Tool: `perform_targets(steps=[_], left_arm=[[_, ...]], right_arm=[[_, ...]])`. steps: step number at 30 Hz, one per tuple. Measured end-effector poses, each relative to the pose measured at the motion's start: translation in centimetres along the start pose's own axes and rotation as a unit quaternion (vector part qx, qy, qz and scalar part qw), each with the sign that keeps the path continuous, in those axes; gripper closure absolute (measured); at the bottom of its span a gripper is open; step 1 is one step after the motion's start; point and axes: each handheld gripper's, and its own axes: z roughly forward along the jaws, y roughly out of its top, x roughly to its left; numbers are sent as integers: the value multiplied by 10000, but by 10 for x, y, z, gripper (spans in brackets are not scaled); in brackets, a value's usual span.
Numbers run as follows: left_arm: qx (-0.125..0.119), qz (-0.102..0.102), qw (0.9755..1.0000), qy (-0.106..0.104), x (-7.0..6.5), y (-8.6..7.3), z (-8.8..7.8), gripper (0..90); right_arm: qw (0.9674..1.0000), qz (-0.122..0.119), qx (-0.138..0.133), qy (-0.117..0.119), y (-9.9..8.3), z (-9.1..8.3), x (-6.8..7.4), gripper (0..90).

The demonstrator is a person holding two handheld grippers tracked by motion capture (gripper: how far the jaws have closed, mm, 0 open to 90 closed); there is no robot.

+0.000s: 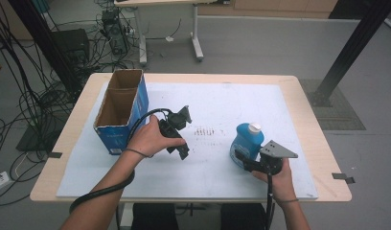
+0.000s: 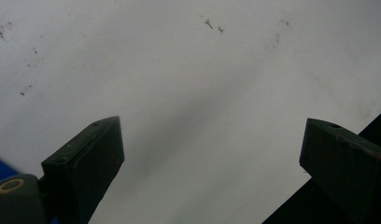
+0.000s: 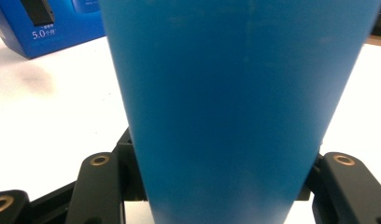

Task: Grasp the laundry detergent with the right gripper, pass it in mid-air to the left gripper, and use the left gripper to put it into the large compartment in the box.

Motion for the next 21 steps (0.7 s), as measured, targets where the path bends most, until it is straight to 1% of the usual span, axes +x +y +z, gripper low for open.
perform_targets(steps=[14, 21], left_arm=[[-12, -10, 10000, -4, 0, 0, -1, 68], [17, 19, 10000, 11, -1, 3, 1, 68]], right_arm=[[10000, -2, -8, -9, 0, 0, 0, 412], [10000, -13, -12, -14, -1, 0, 1, 413]])
